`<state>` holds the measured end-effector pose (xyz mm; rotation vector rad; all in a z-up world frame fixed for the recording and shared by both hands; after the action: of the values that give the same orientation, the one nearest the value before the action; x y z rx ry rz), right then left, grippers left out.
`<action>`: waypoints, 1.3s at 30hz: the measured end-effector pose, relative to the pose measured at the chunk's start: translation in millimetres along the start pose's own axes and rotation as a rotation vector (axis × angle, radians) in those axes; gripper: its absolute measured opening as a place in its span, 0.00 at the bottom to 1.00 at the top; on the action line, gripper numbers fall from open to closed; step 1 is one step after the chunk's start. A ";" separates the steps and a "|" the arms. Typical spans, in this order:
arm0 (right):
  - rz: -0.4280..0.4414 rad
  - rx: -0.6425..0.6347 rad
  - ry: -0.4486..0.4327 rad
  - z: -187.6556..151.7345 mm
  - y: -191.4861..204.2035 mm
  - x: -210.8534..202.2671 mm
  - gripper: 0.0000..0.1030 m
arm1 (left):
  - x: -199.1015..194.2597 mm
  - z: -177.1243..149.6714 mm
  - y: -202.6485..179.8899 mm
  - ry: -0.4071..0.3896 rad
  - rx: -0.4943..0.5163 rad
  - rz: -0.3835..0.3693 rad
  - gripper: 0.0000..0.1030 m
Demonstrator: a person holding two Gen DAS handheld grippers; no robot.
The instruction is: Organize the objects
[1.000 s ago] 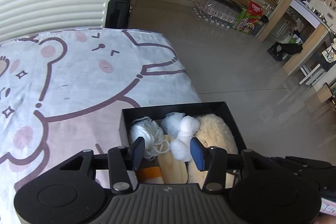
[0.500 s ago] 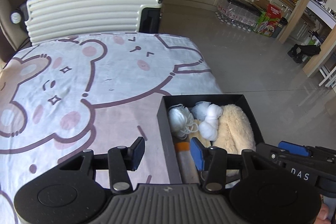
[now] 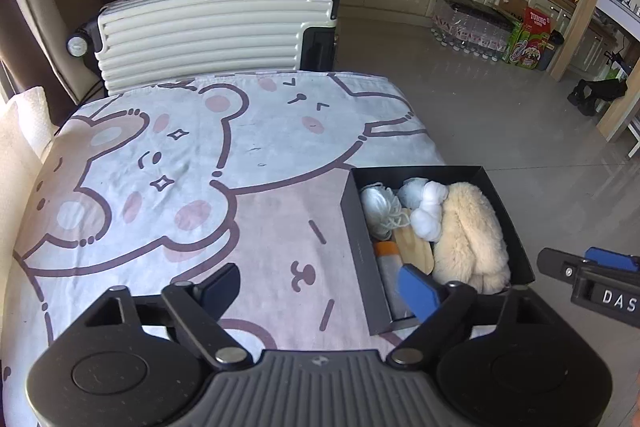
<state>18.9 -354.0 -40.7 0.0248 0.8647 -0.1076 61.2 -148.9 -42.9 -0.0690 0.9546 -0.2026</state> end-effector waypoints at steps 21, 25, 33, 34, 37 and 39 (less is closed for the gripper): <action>-0.079 -0.017 0.002 -16.2 -3.1 -13.5 1.00 | -8.5 -9.7 20.9 0.000 0.022 0.049 1.00; -0.078 -0.024 0.000 -15.7 -0.4 -14.2 1.00 | -8.3 -9.6 21.6 0.004 0.022 0.047 1.00; -0.075 -0.035 0.009 -14.9 3.6 -12.7 1.00 | -5.5 -10.0 24.8 0.018 0.017 0.049 1.00; -0.075 -0.037 0.009 -15.1 4.0 -12.5 1.00 | -5.4 -10.0 25.1 0.019 0.017 0.049 1.00; -0.076 -0.041 0.012 -15.4 4.6 -12.4 1.00 | -5.2 -10.2 25.1 0.021 0.019 0.050 1.00; -0.077 -0.040 0.012 -15.5 4.7 -12.3 1.00 | -4.9 -10.2 25.0 0.022 0.020 0.051 1.00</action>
<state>-0.3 -347.3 -41.5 -0.0452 0.8795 -0.1623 53.6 -123.1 -48.5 -0.0244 0.9753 -0.1662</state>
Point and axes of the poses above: each gripper's, at about its wrist camera, not at the fingertips, and x roughly the way its jaws point, y to its left, z to its top, the point moved 3 cm from there along x, roughly the way its jaws point, and after that the axes turned 6 degrees about -x, right-handed, at the moved point
